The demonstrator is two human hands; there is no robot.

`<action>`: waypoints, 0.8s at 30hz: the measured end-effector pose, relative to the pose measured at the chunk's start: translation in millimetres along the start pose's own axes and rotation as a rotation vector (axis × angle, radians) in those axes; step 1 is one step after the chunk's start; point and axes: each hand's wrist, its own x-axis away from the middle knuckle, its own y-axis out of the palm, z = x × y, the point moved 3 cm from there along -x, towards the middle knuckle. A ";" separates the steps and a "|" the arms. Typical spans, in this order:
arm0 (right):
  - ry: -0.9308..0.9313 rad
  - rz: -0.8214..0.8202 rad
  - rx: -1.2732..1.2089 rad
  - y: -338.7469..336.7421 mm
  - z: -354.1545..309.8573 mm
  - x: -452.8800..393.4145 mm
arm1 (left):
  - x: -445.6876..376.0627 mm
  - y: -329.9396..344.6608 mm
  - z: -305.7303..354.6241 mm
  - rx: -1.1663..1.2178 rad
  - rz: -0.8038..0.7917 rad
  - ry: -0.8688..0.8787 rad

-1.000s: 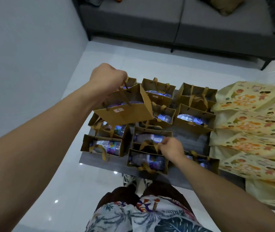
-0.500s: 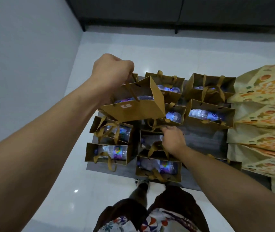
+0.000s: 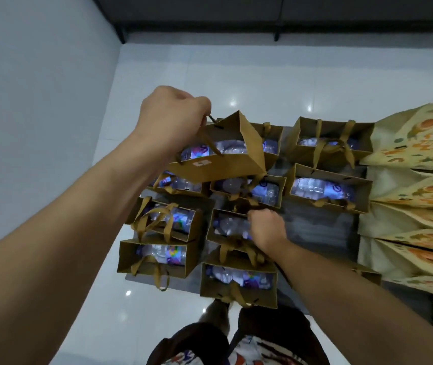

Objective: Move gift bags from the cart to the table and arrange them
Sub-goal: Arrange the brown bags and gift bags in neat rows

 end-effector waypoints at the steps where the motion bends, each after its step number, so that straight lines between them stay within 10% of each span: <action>1: -0.013 0.027 -0.014 -2.8 0.8 2.1 | -0.7 3.1 4.7 0.001 -0.002 0.001; 8: 0.019 0.739 -0.258 -87.0 66.0 13.4 | -5.3 28.4 48.5 -0.010 -0.011 0.073; 18: 0.287 0.123 0.056 -151.1 213.5 -81.8 | -22.8 90.0 87.0 -0.017 -0.031 0.125; 24: 0.536 0.735 -0.751 -161.9 248.3 -81.5 | -36.8 110.5 107.9 -0.008 -0.035 0.143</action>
